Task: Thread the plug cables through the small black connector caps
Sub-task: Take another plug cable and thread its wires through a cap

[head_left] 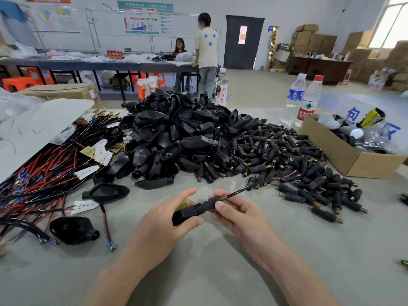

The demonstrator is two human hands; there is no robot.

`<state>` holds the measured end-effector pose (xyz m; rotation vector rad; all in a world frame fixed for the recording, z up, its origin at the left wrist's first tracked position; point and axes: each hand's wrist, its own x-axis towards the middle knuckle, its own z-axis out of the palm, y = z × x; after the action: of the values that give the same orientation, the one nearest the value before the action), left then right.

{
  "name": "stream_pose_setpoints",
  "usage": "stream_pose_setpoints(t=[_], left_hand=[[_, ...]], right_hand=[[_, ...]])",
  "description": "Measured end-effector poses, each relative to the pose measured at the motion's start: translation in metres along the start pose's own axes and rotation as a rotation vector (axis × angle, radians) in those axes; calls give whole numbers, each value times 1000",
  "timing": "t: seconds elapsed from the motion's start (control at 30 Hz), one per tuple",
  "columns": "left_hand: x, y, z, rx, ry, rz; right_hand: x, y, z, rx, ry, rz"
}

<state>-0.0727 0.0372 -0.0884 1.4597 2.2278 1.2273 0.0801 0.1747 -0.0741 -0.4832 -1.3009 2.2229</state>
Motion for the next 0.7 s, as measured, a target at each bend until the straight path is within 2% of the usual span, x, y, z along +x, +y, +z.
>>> stream_pose_setpoints(t=[0.17,0.33,0.43,0.7], left_hand=[[2,6,-1,-42,15,-8],[3,8,-4,-351,75,-106],[7,8,-7,-581,22,-175],[10,3,-6,-827,20,-197]], right_hand=[[0,-2,-1,14,-25,-10],[3,-5,-3,132,29,-40],[4,-5,-4,148,41,-48],[5,-4,-7,143,36,-77]])
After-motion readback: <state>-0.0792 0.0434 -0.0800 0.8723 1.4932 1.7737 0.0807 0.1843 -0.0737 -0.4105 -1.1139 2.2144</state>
